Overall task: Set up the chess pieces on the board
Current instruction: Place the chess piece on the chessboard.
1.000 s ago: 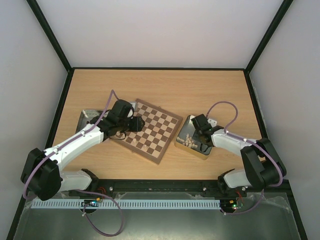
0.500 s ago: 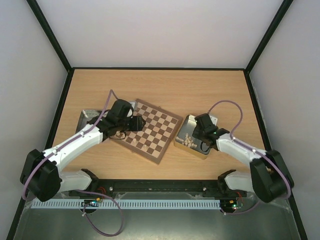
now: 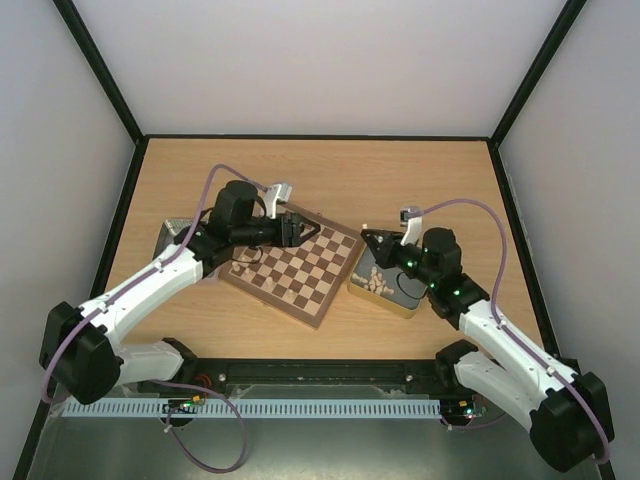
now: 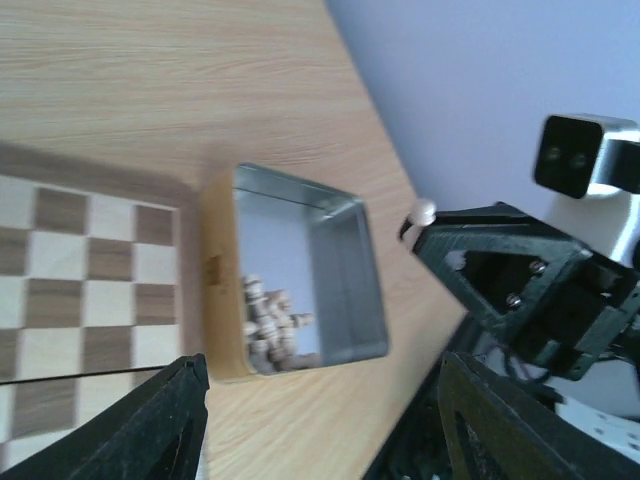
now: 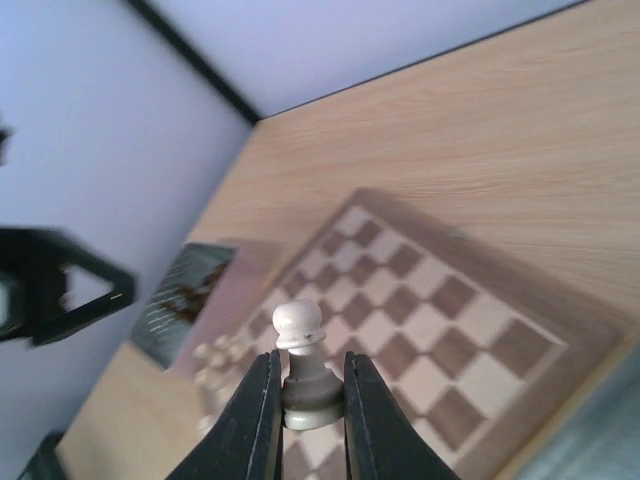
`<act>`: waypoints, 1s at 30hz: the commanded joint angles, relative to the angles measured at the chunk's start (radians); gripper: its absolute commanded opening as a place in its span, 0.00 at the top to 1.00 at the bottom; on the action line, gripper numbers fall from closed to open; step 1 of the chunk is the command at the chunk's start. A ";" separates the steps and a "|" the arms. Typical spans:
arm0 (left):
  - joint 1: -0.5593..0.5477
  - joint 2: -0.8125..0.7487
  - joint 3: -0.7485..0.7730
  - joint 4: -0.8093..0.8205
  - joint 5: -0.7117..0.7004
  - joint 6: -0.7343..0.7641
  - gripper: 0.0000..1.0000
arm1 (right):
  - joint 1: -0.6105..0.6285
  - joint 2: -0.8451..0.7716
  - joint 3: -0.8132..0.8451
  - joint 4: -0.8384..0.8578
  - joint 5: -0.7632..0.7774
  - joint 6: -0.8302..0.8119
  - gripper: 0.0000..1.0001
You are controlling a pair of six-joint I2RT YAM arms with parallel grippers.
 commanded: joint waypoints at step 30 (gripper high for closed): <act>-0.053 0.131 0.016 0.137 0.422 -0.080 0.83 | 0.150 0.116 0.080 0.121 -0.376 -0.147 0.95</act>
